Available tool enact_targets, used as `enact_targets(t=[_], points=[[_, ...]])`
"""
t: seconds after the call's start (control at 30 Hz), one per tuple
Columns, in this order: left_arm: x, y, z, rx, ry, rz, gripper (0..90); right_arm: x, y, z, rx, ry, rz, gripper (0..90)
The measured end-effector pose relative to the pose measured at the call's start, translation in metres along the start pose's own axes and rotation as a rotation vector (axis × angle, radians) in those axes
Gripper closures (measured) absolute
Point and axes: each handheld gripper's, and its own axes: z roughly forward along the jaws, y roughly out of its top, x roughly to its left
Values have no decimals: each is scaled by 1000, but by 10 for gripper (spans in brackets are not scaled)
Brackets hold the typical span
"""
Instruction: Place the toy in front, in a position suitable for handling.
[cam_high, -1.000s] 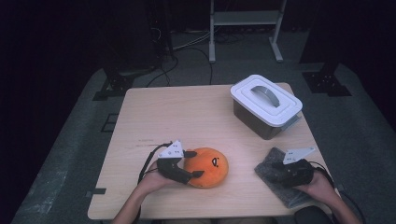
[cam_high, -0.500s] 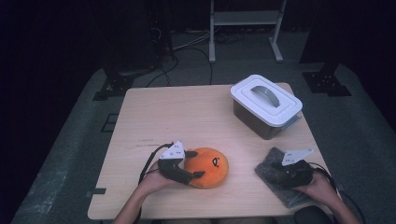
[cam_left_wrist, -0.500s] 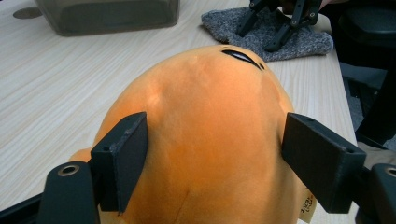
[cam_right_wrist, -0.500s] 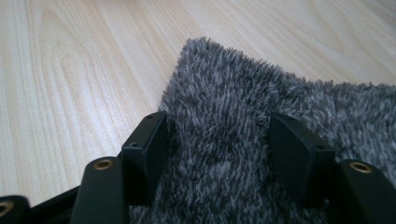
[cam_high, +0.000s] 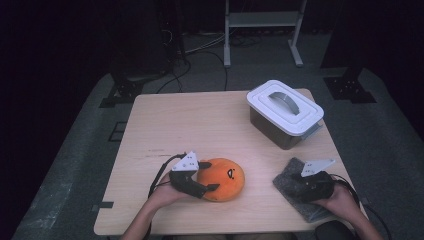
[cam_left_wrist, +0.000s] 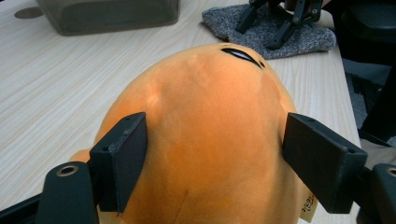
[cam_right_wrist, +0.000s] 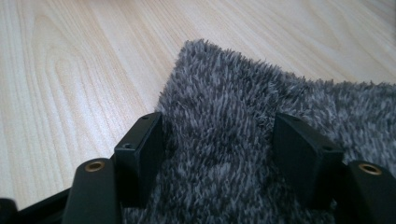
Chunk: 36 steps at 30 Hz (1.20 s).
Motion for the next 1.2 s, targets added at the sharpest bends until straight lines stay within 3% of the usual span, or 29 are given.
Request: enact_targets(t=[0.17, 0.23, 0.27, 0.3, 0.33, 0.37, 0.47, 0.53, 0.6, 0.77, 0.87, 0.97, 1.03, 1.2], points=[[1, -1, 0, 1, 2, -4, 223, 0, -1, 0, -7, -1, -3, 350], [1, -1, 0, 1, 2, -2, 222, 0, -2, -1, -15, 1, -13, 420], [0, -1, 1, 0, 3, -2, 221, 0, -2, -2, -17, 9, -21, 540], [0, -1, 1, 0, 3, -2, 220, 0, -2, -2, -17, 9, -21, 540], [0, -1, 1, -1, 4, -3, 220, 0, -1, -3, -11, 16, -17, 619], [0, -1, 1, -1, 4, -3, 220, 0, -1, -3, -11, 16, -17, 619], [-1, -1, 2, -3, 4, -6, 220, -1, 1, -3, -3, 16, 16, 743], [-1, -1, 2, -3, 3, -6, 220, -2, 2, -3, 0, 16, 27, 762], [-1, -1, 2, -4, 3, -8, 221, -5, 2, -4, 1, 27, 67, 786], [-1, -1, 3, -2, 1, -6, 224, -7, 4, -6, -6, 39, 92, 791], [-2, -1, 4, -3, -1, -7, 225, -7, 9, -15, -53, 55, 105, 791], [-2, 0, 4, -4, 0, -6, 225, -6, 14, -20, -79, 59, 96, 791], [-2, 0, 5, -3, 2, -4, 226, -2, 25, -28, -130, 84, 84, 790], [-5, 2, 8, -3, 11, -2, 234, 8, 45, -36, -191, 114, 48, 788]])
